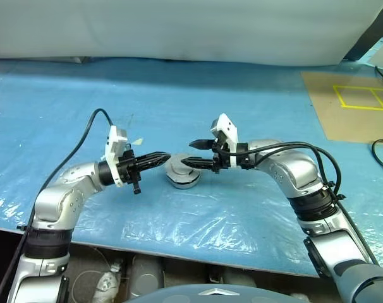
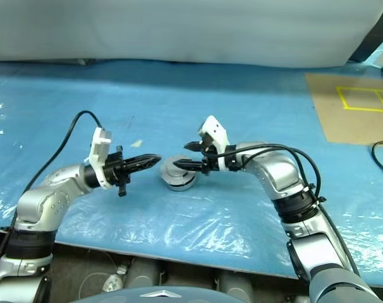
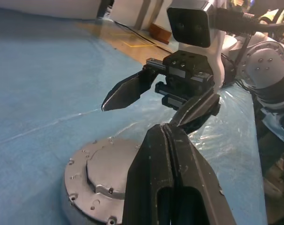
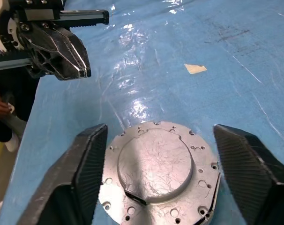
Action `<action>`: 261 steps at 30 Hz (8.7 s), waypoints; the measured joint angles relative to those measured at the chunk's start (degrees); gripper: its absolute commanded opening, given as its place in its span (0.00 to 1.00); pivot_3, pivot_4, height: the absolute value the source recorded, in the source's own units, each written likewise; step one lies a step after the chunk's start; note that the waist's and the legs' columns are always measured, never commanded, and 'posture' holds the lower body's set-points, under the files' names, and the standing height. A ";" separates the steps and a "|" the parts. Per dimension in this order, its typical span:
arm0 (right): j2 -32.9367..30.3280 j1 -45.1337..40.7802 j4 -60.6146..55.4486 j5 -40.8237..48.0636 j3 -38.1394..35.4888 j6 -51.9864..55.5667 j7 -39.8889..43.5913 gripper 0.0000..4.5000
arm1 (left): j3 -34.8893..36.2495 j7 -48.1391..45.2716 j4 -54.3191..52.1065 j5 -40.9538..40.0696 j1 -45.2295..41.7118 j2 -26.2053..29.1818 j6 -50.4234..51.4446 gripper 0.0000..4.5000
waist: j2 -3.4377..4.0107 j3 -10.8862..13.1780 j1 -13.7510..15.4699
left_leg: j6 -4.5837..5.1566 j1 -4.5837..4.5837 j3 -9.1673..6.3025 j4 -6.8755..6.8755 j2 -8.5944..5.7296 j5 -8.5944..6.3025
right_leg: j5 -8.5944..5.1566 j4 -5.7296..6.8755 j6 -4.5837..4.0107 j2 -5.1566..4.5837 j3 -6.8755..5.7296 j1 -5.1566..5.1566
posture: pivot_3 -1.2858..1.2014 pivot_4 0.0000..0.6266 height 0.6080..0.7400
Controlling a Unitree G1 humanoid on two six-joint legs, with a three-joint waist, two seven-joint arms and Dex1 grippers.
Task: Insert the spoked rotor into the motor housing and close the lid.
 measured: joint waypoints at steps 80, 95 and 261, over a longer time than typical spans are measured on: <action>5.99 0.64 18.91 -21.12 7.61 -26.76 2.65 0.66 | -2.24 11.72 -3.27 -2.03 1.89 -3.49 0.50 0.00 | 0.21 -0.21 -1.24 | 0.32 2.11 0.20 -0.24 0.02 -0.13 | -0.38 -0.24 0.18 -0.09 0.27 1.83 | 0.52 0.24 1.00; 5.12 2.19 16.30 -15.31 3.51 -18.65 5.32 0.66 | -2.80 13.05 -4.05 -2.76 0.32 -3.74 2.04 0.00 | 0.19 -0.35 -1.41 | 0.12 1.74 0.25 -1.04 -0.09 -0.01 | -0.31 -1.00 -0.09 -0.05 0.32 1.64 | 0.52 0.24 1.00; 19.27 2.62 26.40 16.83 -28.14 26.05 -13.44 0.31 | 6.35 11.04 10.25 -6.97 -7.38 -6.58 5.23 0.00 | 0.15 -1.32 -0.88 | -0.01 0.74 0.28 -1.85 -0.52 -0.01 | 0.30 -1.88 0.21 0.16 0.79 0.37 | 0.52 0.24 1.00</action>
